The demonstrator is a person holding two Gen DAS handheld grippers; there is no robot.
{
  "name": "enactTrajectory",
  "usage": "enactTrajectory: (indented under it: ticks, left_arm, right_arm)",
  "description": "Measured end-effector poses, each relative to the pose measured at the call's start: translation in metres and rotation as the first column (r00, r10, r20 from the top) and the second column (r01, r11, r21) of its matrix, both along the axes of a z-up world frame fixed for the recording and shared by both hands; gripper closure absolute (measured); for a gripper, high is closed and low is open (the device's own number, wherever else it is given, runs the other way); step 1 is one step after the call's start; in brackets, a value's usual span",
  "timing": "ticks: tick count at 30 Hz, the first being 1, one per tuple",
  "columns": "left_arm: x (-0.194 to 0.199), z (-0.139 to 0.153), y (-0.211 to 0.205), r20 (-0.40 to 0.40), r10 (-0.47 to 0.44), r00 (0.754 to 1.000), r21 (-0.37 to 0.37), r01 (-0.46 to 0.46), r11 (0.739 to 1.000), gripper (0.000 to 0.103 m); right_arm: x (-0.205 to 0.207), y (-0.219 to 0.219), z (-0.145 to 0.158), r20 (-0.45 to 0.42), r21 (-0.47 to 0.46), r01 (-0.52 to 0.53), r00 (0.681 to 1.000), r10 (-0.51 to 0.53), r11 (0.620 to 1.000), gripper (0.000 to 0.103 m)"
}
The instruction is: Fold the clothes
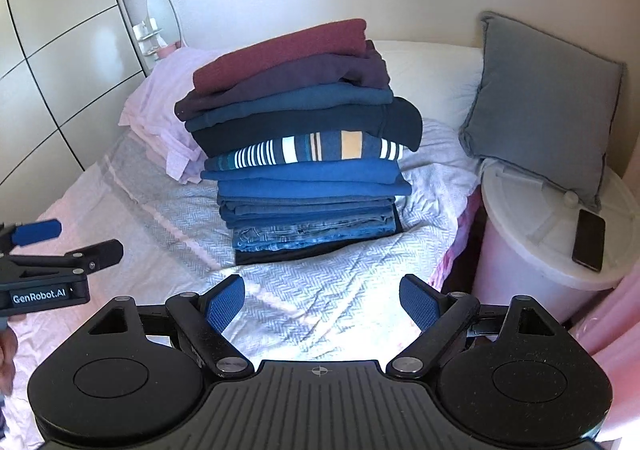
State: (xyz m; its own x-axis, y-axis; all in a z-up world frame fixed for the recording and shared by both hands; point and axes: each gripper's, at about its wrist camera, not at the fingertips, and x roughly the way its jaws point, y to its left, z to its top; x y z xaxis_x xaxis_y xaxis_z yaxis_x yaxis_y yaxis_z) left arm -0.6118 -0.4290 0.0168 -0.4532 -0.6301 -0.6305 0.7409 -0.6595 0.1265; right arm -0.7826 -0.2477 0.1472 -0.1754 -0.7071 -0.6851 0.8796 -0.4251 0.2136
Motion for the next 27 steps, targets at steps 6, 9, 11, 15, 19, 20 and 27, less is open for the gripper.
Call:
enactTrajectory:
  ticks: [6, 9, 11, 15, 19, 20, 27]
  left_arm:
    - [-0.013, 0.000, 0.016, -0.031, 0.031, 0.999, 0.037, -0.030, 0.999, 0.008]
    - [-0.015, 0.000, 0.024, -0.025, -0.001, 1.000, 0.046, 0.002, 0.999, 0.009]
    - [-0.016, 0.000, 0.030, -0.023, -0.019, 1.000, 0.048, 0.020, 0.999, 0.010]
    - [-0.015, 0.003, 0.038, -0.031, -0.034, 0.999, 0.025, 0.035, 0.999, 0.011]
    - [-0.013, 0.008, 0.046, -0.052, -0.046, 0.998, -0.038, 0.045, 0.998, 0.011]
    - [-0.012, 0.009, 0.047, -0.058, -0.049, 0.997, -0.045, 0.046, 0.998, 0.011]
    - [-0.015, 0.010, 0.045, -0.067, -0.041, 0.997, -0.038, 0.038, 0.999, 0.011]
  right_arm:
    - [-0.003, 0.009, 0.004, -0.016, 0.033, 0.016, 1.000, -0.015, 0.999, 0.016]
    - [0.000, 0.016, 0.003, -0.023, 0.025, 0.006, 1.000, -0.005, 1.000, 0.016]
    - [0.002, 0.020, 0.003, -0.027, 0.020, 0.000, 1.000, 0.000, 1.000, 0.016]
    - [0.005, 0.025, 0.005, -0.040, 0.004, 0.009, 0.999, -0.009, 1.000, 0.016]
    - [0.005, 0.027, 0.007, -0.044, -0.002, 0.017, 0.999, -0.017, 1.000, 0.016]
    - [0.005, 0.028, 0.008, -0.047, -0.006, 0.018, 0.999, -0.018, 1.000, 0.016]
    - [0.004, 0.023, 0.013, -0.059, -0.011, 0.017, 0.998, -0.018, 1.000, 0.016]
